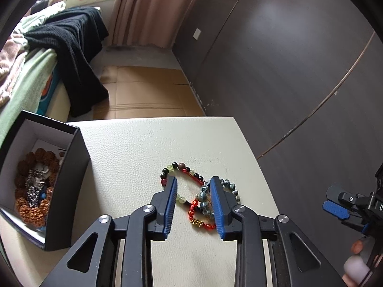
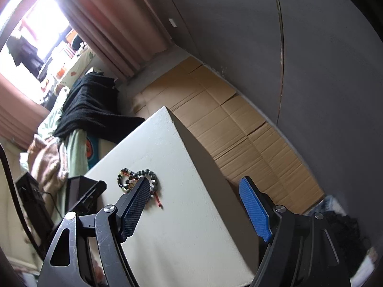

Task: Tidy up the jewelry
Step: 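Grasp the grey stone bead bracelet with the left gripper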

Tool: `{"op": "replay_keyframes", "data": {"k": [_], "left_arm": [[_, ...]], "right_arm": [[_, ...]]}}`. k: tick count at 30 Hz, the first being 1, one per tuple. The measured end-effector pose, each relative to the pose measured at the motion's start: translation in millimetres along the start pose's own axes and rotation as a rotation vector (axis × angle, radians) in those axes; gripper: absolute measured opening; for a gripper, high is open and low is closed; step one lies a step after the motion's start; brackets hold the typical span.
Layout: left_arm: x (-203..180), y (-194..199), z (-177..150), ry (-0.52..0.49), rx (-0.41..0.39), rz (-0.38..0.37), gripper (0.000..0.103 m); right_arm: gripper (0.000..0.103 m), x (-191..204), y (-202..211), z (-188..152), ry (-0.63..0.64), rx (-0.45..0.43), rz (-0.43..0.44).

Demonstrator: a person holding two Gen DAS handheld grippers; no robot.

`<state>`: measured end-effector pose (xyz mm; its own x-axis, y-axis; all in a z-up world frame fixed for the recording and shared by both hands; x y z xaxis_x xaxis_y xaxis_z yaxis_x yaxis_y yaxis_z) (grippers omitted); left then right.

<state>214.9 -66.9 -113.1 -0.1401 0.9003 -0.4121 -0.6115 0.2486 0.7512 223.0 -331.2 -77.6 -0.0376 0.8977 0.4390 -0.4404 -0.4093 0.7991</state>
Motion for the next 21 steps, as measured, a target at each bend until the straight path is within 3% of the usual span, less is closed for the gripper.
{"op": "replay_keyframes", "data": {"k": [6,13,15,21], "left_arm": [[-5.5,-11.2,-1.3,0.01,0.032,-0.035,0.026],[-11.8,-29.9,-14.7,-0.011,0.096,-0.017,0.026],[-12.7,-31.1,-16.4,-0.022,0.092,0.003,0.012],[-8.6,-21.5,-12.2,-0.009,0.07,-0.001,0.01]], "right_arm": [[0.078,1.3,-16.8,2.6,-0.045,0.021,-0.001],[0.078,14.5,-22.4,-0.5,-0.009,0.037,0.01],[0.078,12.6,-22.4,-0.1,-0.014,0.036,0.011],[0.078,12.8,-21.1,1.8,-0.014,0.031,0.004]]}}
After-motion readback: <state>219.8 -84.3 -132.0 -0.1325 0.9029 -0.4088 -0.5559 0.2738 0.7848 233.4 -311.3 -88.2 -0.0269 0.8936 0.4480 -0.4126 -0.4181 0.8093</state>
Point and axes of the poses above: each gripper's, at about its wrist camera, not at the fingertips, and y roughly against the way its jaws point, x to its left, z to its top, the point moved 4 cm from there along -y, roughly the way its jaws point, and after that the axes turned 4 degrees about y, right-handed, at the moved point
